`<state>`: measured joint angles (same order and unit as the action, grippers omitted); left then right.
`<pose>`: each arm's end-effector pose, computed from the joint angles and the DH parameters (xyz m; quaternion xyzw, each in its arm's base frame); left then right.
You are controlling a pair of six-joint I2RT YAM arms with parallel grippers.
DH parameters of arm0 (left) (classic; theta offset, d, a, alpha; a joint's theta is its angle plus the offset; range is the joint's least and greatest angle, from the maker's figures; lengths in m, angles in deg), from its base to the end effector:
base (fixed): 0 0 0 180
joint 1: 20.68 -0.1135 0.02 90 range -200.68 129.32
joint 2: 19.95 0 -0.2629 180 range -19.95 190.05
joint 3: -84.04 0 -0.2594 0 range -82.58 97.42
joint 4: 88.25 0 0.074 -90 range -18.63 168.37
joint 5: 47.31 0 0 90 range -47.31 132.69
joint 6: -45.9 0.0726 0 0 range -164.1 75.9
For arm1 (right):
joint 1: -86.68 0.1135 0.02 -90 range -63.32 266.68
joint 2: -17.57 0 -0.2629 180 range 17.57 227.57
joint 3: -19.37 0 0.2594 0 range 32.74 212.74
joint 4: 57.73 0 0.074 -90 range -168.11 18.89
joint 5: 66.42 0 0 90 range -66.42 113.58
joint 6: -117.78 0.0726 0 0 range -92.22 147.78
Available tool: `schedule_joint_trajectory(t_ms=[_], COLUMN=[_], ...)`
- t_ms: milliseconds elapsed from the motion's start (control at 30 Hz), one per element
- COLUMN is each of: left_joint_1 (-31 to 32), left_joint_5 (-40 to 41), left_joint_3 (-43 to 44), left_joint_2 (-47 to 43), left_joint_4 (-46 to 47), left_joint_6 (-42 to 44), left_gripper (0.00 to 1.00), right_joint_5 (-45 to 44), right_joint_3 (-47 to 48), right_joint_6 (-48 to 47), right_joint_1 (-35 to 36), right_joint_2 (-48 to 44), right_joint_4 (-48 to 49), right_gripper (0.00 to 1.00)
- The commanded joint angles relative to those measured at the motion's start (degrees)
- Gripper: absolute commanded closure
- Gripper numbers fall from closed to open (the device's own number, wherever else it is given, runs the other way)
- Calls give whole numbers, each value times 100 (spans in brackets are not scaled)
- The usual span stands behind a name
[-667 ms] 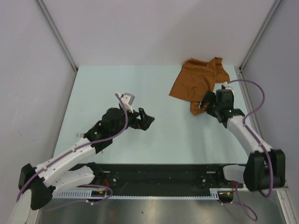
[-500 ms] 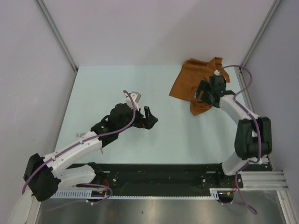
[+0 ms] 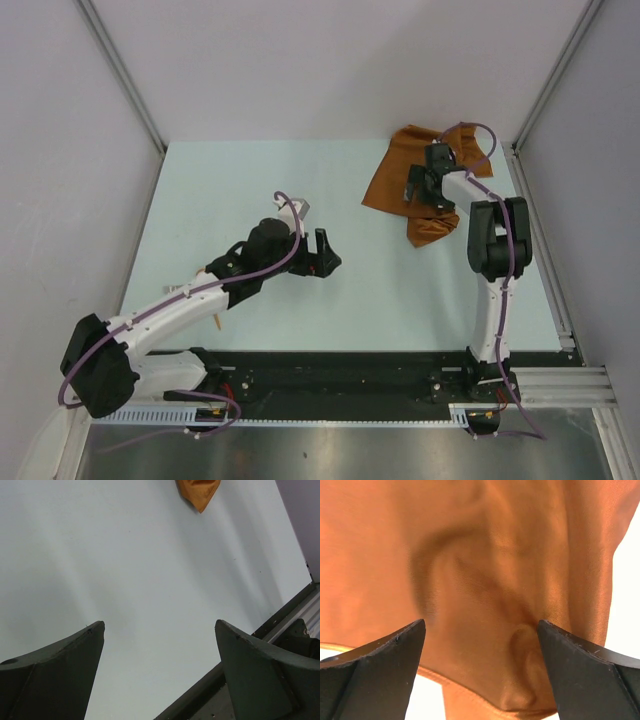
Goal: Fold the napkin into a case and place the utensils inside
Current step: Move the crumpled napkin to the center of the board, then pick up the crumpled napkin from the center of the board.
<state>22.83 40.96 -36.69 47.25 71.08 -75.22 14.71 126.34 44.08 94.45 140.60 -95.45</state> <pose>0.2188 -0.2107 0.2499 0.1004 0.8539 -0.3198 0.3981 0.4956 0.0563 0.1446 0.0944 0.9432 -0.0073 0.3184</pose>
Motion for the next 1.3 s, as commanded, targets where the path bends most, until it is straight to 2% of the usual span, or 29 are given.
schedule_joint_trajectory(t_ms=[0, 133, 200, 267, 300, 333, 367, 500, 533, 600, 633, 667, 767, 800, 867, 900, 1000, 1067, 1133, 1167, 1233, 1267], left_joint_1=[18, 18, 18, 18, 9, 9, 0, -193, -237, -342, -360, -352, -352, -308, -255, -177, -10, 0, -26, -44, -53, -88], left_joint_5=[33, 51, 42, 86, 121, 156, 156, 341, 341, 323, 384, 515, 700, 866, 1156, 1341, 1974, 2107, 2064, 2072, 2125, 2168], left_joint_3=[227, 289, 298, 324, 342, 342, 351, 456, 500, 657, 710, 737, 763, 833, 869, 817, 484, 272, 262, 367, 736, 877], left_joint_2=[-58, -49, -49, -49, -32, -23, 3, 293, 398, 776, 908, 1109, 1583, 1699, 1875, 1919, 1693, 1577, 1777, 1936, 2400, 2551], left_joint_4=[-193, -308, -308, -326, -352, -370, -370, -440, -449, -493, -493, -467, -404, -501, -852, -958, -1231, -978, -888, -906, -853, -897], left_joint_6=[-97, -105, -88, -88, -105, -114, -132, -246, -246, -290, -281, -281, -351, -378, -413, -439, -580, -633, -598, -580, -519, -527], left_gripper=[4, 4, 4, 5, 5, 5, 6, 7, 8, 9, 10, 12, 13, 14, 15, 15, 15, 15, 20, 25, 30, 32], right_joint_5=[-152, 16, 7, 226, 323, 454, 499, 701, 824, 1602, 1807, 1853, 1564, 1363, 985, 522, -44, -80, -203, -256, -475, -702], right_joint_3=[508, 1151, 1126, 1073, 951, 862, 766, -288, -873, -1491, -2086, -2274, -2740, -2803, -2909, -2909, -3058, -3312, -3848, -4041, -4472, -4604], right_joint_6=[-162, -293, -398, -452, -513, -539, -574, -865, -847, -821, -777, -733, -262, -84, 520, 680, 1478, 1823, 2333, 2535, 3088, 3247], right_joint_1=[-12, 102, 215, 286, 356, 426, 497, 1076, 1304, 1516, 1708, 1797, 1869, 1816, 1720, 1728, 1798, 1999, 2526, 2719, 3220, 3405], right_joint_2=[326, 872, 917, 899, 838, 768, 698, -136, -564, -1137, -1680, -1911, -2605, -2764, -3194, -3310, -3688, -3899, -4224, -4312, -4541, -4637], right_joint_4=[-149, -738, -801, -801, -801, -801, -801, -616, -451, -108, 198, 280, 193, 114, -184, -359, -1255, -1371, -1250, -1144, -924, -863], right_gripper=[1, 13, 15, 34, 54, 66, 73, 83, 85, 85, 85, 84, 41, 20, 10, 4, 2, 2, 9, 11, 16, 22])
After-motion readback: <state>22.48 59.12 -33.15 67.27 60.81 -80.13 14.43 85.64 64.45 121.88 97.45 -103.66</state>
